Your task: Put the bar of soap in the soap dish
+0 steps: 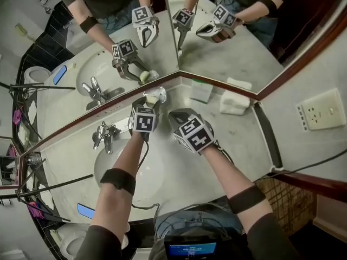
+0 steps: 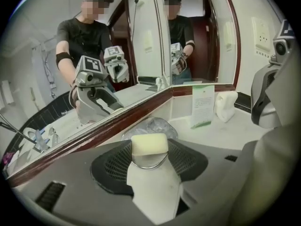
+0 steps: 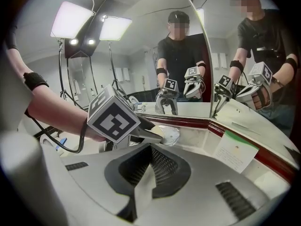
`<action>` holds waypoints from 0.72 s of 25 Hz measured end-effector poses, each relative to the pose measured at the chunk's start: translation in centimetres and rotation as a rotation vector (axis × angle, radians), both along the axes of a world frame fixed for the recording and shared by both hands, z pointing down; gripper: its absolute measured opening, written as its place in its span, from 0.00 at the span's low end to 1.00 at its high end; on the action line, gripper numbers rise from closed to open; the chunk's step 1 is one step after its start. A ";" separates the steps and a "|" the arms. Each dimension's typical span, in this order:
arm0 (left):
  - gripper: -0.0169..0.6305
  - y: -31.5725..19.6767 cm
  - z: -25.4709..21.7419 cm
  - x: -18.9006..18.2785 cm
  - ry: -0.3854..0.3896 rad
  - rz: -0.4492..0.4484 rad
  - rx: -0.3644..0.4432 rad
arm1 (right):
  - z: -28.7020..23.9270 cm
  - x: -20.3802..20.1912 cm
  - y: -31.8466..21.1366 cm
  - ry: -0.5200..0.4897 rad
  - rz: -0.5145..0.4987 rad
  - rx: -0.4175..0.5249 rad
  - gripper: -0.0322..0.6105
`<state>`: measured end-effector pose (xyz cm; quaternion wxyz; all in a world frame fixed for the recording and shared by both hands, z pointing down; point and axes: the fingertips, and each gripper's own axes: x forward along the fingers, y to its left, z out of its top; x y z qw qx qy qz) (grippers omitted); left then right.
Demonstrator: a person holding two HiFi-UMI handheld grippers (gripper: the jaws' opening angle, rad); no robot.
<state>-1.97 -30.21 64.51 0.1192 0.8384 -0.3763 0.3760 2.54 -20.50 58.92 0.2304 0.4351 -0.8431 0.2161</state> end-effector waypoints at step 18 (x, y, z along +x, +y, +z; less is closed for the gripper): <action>0.45 0.5 0.1 -0.2 0.025 -0.039 0.009 | -0.3 1.2 0.9 -0.024 0.029 0.002 0.08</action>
